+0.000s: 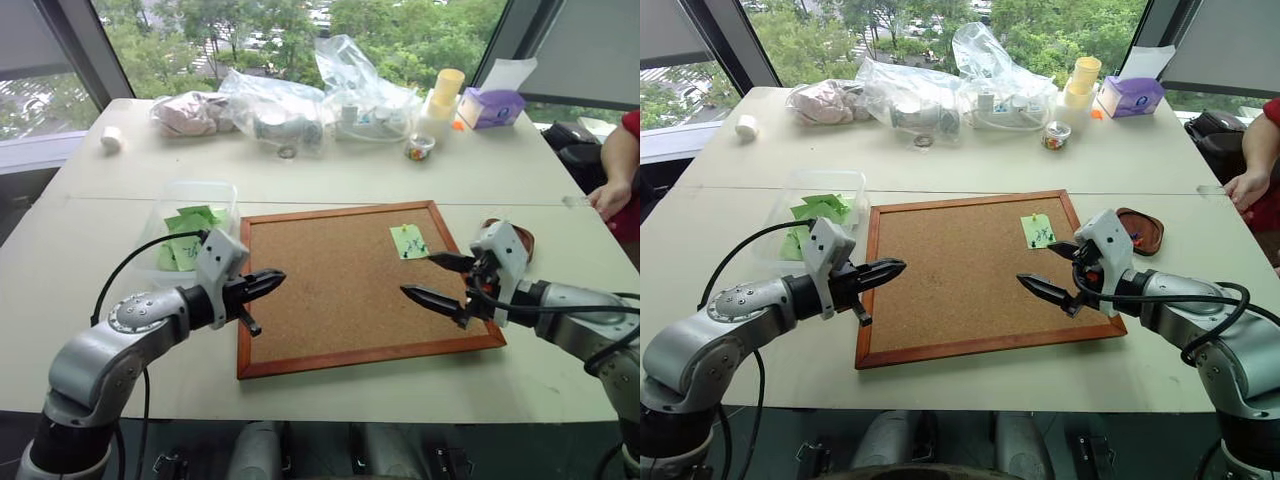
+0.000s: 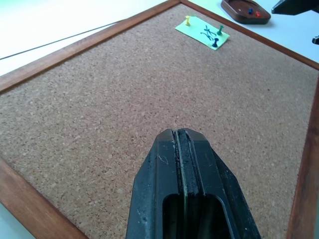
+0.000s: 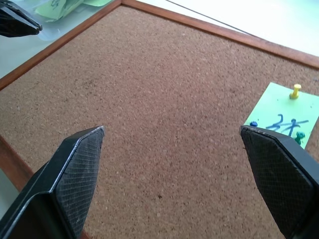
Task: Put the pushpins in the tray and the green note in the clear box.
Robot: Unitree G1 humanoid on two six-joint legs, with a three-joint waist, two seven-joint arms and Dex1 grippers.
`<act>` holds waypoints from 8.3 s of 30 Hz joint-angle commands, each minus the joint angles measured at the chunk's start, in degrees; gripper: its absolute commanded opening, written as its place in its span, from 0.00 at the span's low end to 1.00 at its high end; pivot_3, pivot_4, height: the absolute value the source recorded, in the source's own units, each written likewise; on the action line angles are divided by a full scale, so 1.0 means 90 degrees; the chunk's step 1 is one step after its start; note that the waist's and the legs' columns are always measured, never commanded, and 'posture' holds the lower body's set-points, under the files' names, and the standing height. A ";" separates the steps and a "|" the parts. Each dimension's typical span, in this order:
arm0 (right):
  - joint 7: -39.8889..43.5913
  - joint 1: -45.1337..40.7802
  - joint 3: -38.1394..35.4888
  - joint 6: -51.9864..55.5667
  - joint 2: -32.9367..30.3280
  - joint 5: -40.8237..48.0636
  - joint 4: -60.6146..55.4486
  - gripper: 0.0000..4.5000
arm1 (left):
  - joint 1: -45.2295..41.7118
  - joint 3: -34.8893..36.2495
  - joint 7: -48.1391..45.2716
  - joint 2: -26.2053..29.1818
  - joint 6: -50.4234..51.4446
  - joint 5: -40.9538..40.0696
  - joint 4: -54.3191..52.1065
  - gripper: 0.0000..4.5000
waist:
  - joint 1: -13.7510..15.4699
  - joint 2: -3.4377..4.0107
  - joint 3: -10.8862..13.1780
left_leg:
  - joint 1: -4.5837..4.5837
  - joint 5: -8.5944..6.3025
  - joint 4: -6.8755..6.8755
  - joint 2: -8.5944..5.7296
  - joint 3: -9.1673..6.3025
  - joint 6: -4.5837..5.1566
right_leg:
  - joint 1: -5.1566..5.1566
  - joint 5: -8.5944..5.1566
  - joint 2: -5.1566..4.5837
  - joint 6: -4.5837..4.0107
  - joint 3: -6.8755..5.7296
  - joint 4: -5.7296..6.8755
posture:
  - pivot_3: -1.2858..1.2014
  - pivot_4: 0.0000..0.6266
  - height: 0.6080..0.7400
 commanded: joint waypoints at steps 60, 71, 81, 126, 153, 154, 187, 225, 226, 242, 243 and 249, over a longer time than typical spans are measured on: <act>0.0110 -0.3428 0.1734 -0.3031 0.1783 -0.3423 0.5873 0.94 | -0.1840 -0.2799 -0.1499 0.0418 -0.0676 0.2537 0.2187 0.00 | -0.0031 0.0004 -0.0001 | 0.0006 0.0005 0.0005 -0.0004 0.0010 -0.0006 | -0.0004 0.0001 0.0004 0.0002 0.0004 0.0020 | 0.52 0.24 0.91; 0.0140 -0.3496 0.1623 -0.3099 0.1915 -0.3485 0.6064 0.02 | -0.1741 -0.2785 -0.1504 0.0351 -0.0637 0.2624 0.2100 0.00 | -0.0043 0.0006 -0.0003 | 0.0009 0.0005 0.0004 -0.0002 0.0011 -0.0007 | -0.0004 0.0001 0.0004 0.0002 0.0004 0.0023 | 0.52 0.24 0.91; -0.0305 -0.3464 0.1044 -0.3595 0.2020 -0.3396 0.6014 0.02 | -0.1779 -0.2916 -0.1599 0.0362 -0.0698 0.2837 0.2199 0.00 | -0.0042 0.0013 -0.0007 | 0.0010 0.0006 0.0004 -0.0002 0.0013 -0.0008 | -0.0004 0.0001 0.0005 0.0002 0.0004 0.0024 | 0.52 0.24 0.91; -0.2231 -0.2399 -0.1241 -0.1926 0.1447 -0.2666 0.5599 0.14 | -0.1861 -0.2942 -0.2127 0.0048 -0.1280 0.3314 0.2440 0.00 | -0.0011 0.0058 -0.0033 | 0.0034 0.0007 0.0001 -0.0009 0.0018 -0.0009 | 0.0015 0.0001 0.0002 0.0002 0.0015 0.0029 | 0.52 0.24 0.91; -0.2685 -0.2840 -0.2114 -0.1446 0.1554 -0.1656 0.5876 0.99 | -0.1852 -0.2906 -0.2099 -0.0012 -0.1262 0.3417 0.2429 0.00 | -0.0003 0.0059 -0.0033 | 0.0034 0.0006 0.0001 -0.0009 0.0015 -0.0009 | 0.0021 0.0001 0.0000 0.0002 0.0015 0.0026 | 0.52 0.24 0.91; -0.2524 -0.2743 -0.1932 -0.1554 0.1509 -0.1752 0.5721 0.99 | -0.1844 -0.2902 -0.2102 -0.0009 -0.1258 0.3423 0.2420 0.00 | -0.0001 0.0059 -0.0033 | 0.0034 0.0006 0.0001 -0.0009 0.0014 -0.0009 | 0.0022 0.0000 0.0000 0.0002 0.0015 0.0026 | 0.52 0.24 0.91; -0.0841 -0.1408 0.0610 -0.2286 0.1961 -0.2620 0.3630 0.94 | -0.1747 -0.2833 -0.2358 0.0002 -0.1717 0.3435 0.2397 0.00 | -0.0005 0.0060 -0.0034 | 0.0025 0.0003 0.0001 -0.0008 0.0010 -0.0004 | 0.0015 -0.0001 0.0003 0.0002 0.0012 0.0021 | 0.52 0.24 0.91; -0.1228 -0.1282 -0.0040 -0.3067 0.2362 -0.2393 0.3367 0.03 | -0.1624 -0.3097 -0.2574 0.0266 -0.1411 0.3579 0.2393 0.00 | -0.0029 0.0060 -0.0034 | 0.0025 0.0003 0.0000 -0.0006 0.0011 -0.0004 | 0.0012 0.0000 0.0006 0.0002 0.0012 0.0021 | 0.52 0.24 0.91; -0.1225 -0.1272 -0.0038 -0.3066 0.2371 -0.2393 0.3341 0.03 | -0.1617 -0.3121 -0.2584 0.0292 -0.1432 0.3612 0.2397 0.00 | -0.0038 0.0061 -0.0034 | 0.0027 0.0003 -0.0001 -0.0005 0.0012 -0.0004 | 0.0012 0.0000 0.0007 0.0002 0.0012 0.0021 | 0.52 0.24 0.91; -0.2127 -0.1711 -0.0860 -0.3065 0.1550 -0.2891 0.4612 0.03 | -0.1651 -0.3045 -0.2513 0.0204 -0.1533 0.3650 0.2429 0.00 | -0.0039 0.0061 -0.0035 | 0.0030 0.0004 -0.0004 -0.0003 0.0014 -0.0004 | 0.0012 -0.0001 0.0009 0.0001 0.0012 0.0021 | 0.52 0.24 0.91; -0.2152 -0.1745 -0.0860 -0.3058 0.1481 -0.2950 0.4755 0.03 | -0.1656 -0.3046 -0.2515 0.0199 -0.1538 0.3652 0.2434 0.00 | -0.0040 0.0061 -0.0035 | 0.0030 0.0004 -0.0004 -0.0004 0.0014 -0.0005 | 0.0013 -0.0001 0.0009 0.0001 0.0013 0.0021 | 0.52 0.24 0.91; -0.2116 -0.1834 -0.0766 -0.3060 0.1280 -0.3175 0.5275 0.03 | -0.1666 -0.3043 -0.2536 0.0193 -0.1564 0.3680 0.2454 0.00 | -0.0040 0.0062 -0.0035 | 0.0031 0.0004 -0.0003 -0.0004 0.0017 -0.0005 | 0.0013 -0.0001 0.0007 0.0001 0.0016 0.0021 | 0.52 0.24 0.91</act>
